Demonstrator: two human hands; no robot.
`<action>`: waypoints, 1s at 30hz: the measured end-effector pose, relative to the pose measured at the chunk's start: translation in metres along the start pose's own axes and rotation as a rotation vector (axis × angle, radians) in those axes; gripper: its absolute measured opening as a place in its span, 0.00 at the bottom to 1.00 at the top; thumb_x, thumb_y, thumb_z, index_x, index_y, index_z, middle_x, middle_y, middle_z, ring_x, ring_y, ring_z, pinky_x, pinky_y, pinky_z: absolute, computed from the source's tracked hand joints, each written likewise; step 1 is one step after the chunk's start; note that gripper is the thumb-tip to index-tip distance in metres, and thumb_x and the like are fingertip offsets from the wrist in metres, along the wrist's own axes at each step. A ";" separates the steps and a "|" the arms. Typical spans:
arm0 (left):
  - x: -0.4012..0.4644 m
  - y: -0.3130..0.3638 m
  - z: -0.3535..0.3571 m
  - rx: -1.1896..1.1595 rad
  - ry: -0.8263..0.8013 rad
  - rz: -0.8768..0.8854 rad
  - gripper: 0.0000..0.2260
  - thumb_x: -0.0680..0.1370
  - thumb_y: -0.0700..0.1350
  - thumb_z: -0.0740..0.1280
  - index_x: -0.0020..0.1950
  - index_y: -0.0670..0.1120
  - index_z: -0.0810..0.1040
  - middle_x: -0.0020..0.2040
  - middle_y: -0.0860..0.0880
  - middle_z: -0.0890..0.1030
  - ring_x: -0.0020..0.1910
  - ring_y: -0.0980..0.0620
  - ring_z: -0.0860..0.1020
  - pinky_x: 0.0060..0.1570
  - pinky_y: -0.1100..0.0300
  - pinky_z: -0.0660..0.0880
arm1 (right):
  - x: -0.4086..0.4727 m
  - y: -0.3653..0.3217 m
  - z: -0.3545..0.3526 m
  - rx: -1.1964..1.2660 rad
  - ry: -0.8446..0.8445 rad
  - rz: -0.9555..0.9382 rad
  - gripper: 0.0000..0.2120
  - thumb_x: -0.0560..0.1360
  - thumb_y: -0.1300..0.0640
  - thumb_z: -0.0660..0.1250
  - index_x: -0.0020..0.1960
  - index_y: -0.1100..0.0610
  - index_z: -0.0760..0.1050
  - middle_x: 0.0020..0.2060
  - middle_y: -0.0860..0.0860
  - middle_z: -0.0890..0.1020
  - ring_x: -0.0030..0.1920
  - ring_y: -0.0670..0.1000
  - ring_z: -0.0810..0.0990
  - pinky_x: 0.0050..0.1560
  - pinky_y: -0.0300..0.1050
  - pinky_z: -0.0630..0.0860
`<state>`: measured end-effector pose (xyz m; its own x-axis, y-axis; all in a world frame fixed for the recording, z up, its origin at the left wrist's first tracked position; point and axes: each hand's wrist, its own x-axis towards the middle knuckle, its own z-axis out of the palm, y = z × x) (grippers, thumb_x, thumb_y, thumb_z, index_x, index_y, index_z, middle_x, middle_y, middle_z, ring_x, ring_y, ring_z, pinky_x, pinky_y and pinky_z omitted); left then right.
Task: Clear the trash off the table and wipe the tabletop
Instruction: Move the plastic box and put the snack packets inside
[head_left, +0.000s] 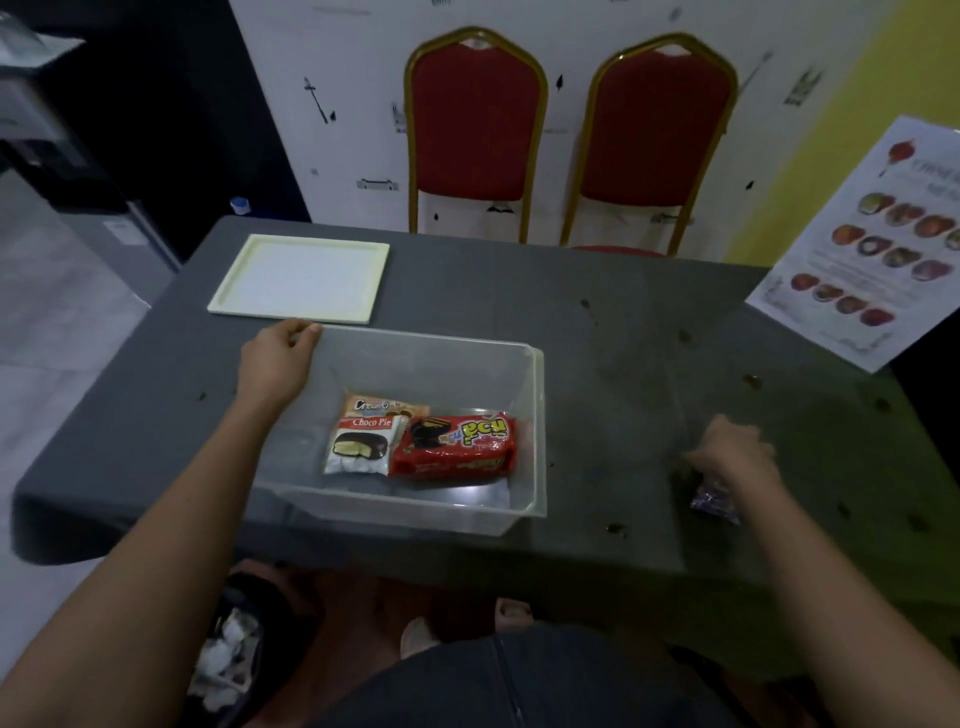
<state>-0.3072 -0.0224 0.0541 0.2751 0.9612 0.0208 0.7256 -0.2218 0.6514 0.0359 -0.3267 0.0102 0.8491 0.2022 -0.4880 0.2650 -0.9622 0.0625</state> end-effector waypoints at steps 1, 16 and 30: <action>0.002 0.000 0.001 -0.004 0.007 -0.001 0.16 0.80 0.50 0.60 0.60 0.41 0.79 0.58 0.38 0.81 0.60 0.38 0.75 0.58 0.52 0.71 | -0.001 0.001 0.000 -0.019 -0.032 0.000 0.26 0.71 0.51 0.71 0.64 0.61 0.70 0.62 0.63 0.73 0.61 0.62 0.74 0.56 0.50 0.74; 0.009 -0.006 0.007 -0.052 0.043 -0.020 0.16 0.79 0.53 0.59 0.59 0.44 0.78 0.57 0.41 0.81 0.58 0.41 0.77 0.56 0.51 0.73 | -0.149 -0.147 -0.124 0.282 0.062 -1.130 0.12 0.66 0.58 0.77 0.45 0.47 0.77 0.40 0.44 0.80 0.42 0.43 0.79 0.41 0.37 0.73; 0.039 -0.028 -0.002 -0.507 -0.318 -0.312 0.24 0.80 0.61 0.49 0.61 0.46 0.75 0.55 0.45 0.78 0.50 0.47 0.76 0.45 0.55 0.72 | -0.155 -0.231 -0.009 -0.006 -0.048 -1.300 0.08 0.76 0.57 0.65 0.54 0.54 0.79 0.50 0.52 0.82 0.48 0.51 0.79 0.52 0.47 0.77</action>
<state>-0.3179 0.0211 0.0379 0.3295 0.8555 -0.3995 0.4364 0.2372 0.8679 -0.1531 -0.1343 0.0791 -0.0468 0.9735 -0.2240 0.8785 -0.0666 -0.4731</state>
